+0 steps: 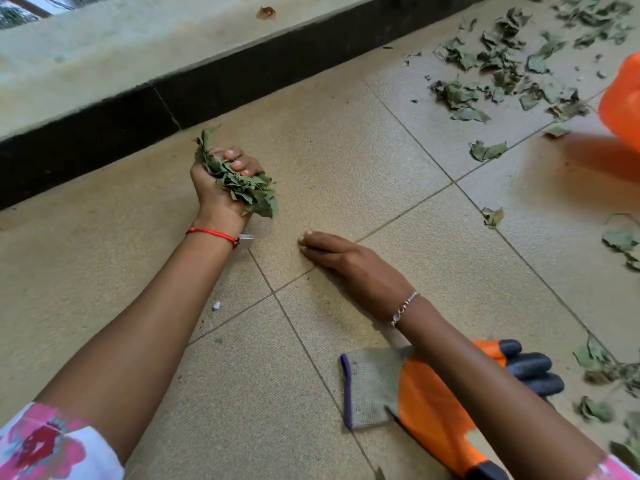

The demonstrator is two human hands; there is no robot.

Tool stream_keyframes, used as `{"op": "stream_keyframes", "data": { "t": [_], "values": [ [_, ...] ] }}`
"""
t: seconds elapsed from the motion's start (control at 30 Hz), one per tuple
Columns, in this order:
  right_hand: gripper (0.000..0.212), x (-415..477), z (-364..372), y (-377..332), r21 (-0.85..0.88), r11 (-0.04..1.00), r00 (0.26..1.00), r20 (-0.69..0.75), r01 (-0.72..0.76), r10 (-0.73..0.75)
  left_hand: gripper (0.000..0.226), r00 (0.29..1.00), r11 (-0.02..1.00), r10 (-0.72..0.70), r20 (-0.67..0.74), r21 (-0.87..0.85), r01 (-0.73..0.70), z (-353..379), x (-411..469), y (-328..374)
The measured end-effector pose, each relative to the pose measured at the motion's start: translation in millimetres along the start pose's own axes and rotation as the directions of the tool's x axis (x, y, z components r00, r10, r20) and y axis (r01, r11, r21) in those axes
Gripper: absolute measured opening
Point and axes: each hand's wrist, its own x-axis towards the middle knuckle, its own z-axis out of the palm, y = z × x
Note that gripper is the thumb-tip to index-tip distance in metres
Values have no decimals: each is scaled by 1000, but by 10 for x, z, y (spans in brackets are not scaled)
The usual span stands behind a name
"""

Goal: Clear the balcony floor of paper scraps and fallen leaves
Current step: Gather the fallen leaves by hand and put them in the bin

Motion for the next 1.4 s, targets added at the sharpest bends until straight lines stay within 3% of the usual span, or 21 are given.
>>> {"op": "stream_keyframes", "data": {
  "t": [0.1, 0.27, 0.33, 0.43, 0.5, 0.57, 0.67, 0.77, 0.87, 1.1, 1.23, 1.33, 1.4],
  "values": [
    [36, -88, -21, -19, -33, 999, 992, -121, 28, -32, 10, 1000, 1000, -21, 1, 23, 21, 15, -14, -80],
    [27, -62, 21, -65, -236, 971, 984, -161, 33, -72, 12, 999, 997, -54, 1, 51, 54, 73, -59, -223],
    [23, -38, 54, -50, -275, 962, 975, -214, -9, -52, 11, 998, 996, -65, 2, 62, 65, 96, -67, -276],
    [14, 48, 27, 7, -196, 970, 942, -329, -143, 72, 14, 997, 995, -74, 10, 73, 73, 135, -94, -376],
    [11, 52, -87, 102, -20, 959, 841, -485, -283, 238, 13, 994, 991, -104, 18, 84, 102, 161, -104, -468],
    [18, -28, -309, 219, 238, 890, 642, -623, -389, 447, 14, 990, 986, -136, 26, 97, 133, 185, -113, -577],
    [19, -294, -679, 420, 448, 733, 362, -661, -511, 657, 25, 981, 974, -193, 33, 127, 187, 236, -115, -795],
    [18, -592, -913, 616, 445, 686, 256, -699, -576, 668, 27, 966, 958, -254, 51, 153, 244, 319, -136, -1040],
    [16, -799, -996, 794, 374, 657, 267, -699, -655, 663, 13, 948, 940, -313, 62, 165, 299, 409, -140, -1257],
    [29, -849, -804, 860, 241, 725, 500, -584, -645, 639, 13, 911, 904, -402, 90, 195, 380, 535, -187, -1547],
    [22, -822, -703, 785, 210, 752, 473, -664, -625, 579, 33, 909, 898, -409, 80, 209, 386, 542, -207, -1551],
    [16, -784, -637, 763, 6, 737, 519, -707, -675, 481, 31, 919, 911, -386, 73, 185, 368, 521, -182, -1474],
    [19, -739, -604, 774, -122, 665, 544, -691, -737, 476, 31, 927, 921, -368, 71, 168, 352, 498, -153, -1391]
  ]
}}
